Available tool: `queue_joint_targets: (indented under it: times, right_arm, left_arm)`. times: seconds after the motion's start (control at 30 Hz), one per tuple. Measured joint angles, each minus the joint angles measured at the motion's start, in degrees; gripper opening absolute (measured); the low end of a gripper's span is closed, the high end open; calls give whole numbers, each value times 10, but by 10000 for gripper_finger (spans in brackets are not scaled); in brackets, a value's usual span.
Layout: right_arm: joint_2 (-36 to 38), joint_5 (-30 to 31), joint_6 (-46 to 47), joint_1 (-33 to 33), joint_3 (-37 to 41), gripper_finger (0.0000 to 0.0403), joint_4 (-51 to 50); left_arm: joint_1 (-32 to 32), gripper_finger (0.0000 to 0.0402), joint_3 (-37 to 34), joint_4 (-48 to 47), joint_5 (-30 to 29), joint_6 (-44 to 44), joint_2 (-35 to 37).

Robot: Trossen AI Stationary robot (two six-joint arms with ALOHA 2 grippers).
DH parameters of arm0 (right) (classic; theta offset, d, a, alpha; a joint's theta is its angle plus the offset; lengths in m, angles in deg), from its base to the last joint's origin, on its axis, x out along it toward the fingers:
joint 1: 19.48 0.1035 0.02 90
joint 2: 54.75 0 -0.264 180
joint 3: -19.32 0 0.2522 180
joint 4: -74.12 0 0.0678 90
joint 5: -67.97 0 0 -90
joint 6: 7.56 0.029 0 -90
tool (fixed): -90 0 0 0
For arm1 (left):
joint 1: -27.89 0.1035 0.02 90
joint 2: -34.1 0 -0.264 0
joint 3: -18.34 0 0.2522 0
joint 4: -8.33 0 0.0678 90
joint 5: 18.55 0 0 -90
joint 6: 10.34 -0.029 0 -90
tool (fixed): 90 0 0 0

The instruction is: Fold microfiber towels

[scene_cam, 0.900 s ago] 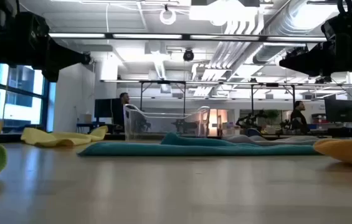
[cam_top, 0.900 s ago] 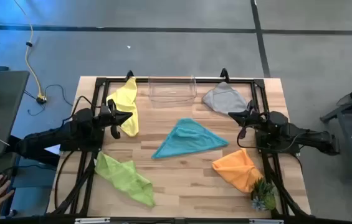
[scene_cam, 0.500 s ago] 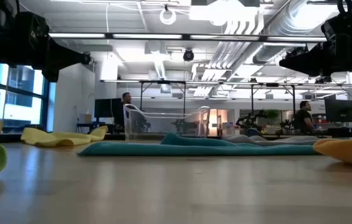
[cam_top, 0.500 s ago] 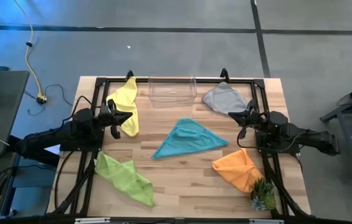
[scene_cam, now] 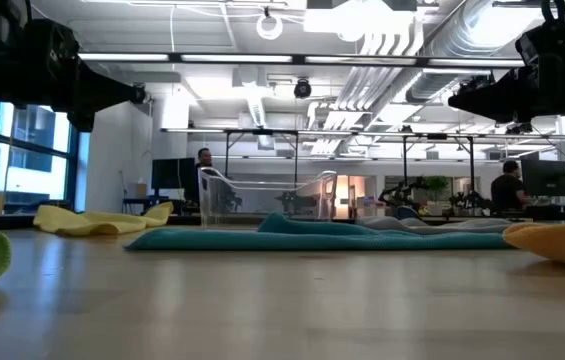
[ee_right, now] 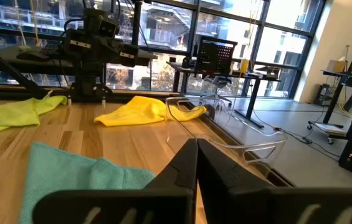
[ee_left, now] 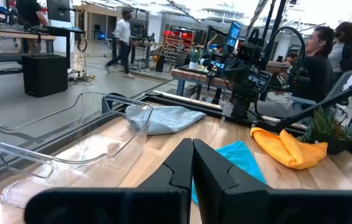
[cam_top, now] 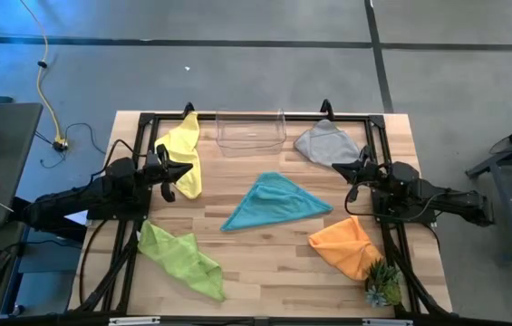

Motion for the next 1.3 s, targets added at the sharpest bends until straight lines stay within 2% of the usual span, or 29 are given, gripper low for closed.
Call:
queue_joint_targets:
  times: [0.47, 0.9, 1.0, 1.07, 1.3]
  right_arm:
    - [0, 0, 0, 0, 0, 0, 0]
    - [0, 0, 0, 0, 0, 0, 0]
    - [0, 0, 0, 0, 0, 0, 0]
    - [0, 0, 0, 0, 0, 0, 0]
    - [0, 0, 0, 0, 0, 0, 0]
  left_arm:
    - [0, 0, 0, 0, 0, 0, 0]
    - [0, 0, 0, 52, 0, -4, 0]
    - [-1, 0, 0, 75, 52, 0, -1]
    - [-7, 0, 1, 92, 75, 11, -13]
    - [-34, 0, 34, 94, 72, -5, -122]
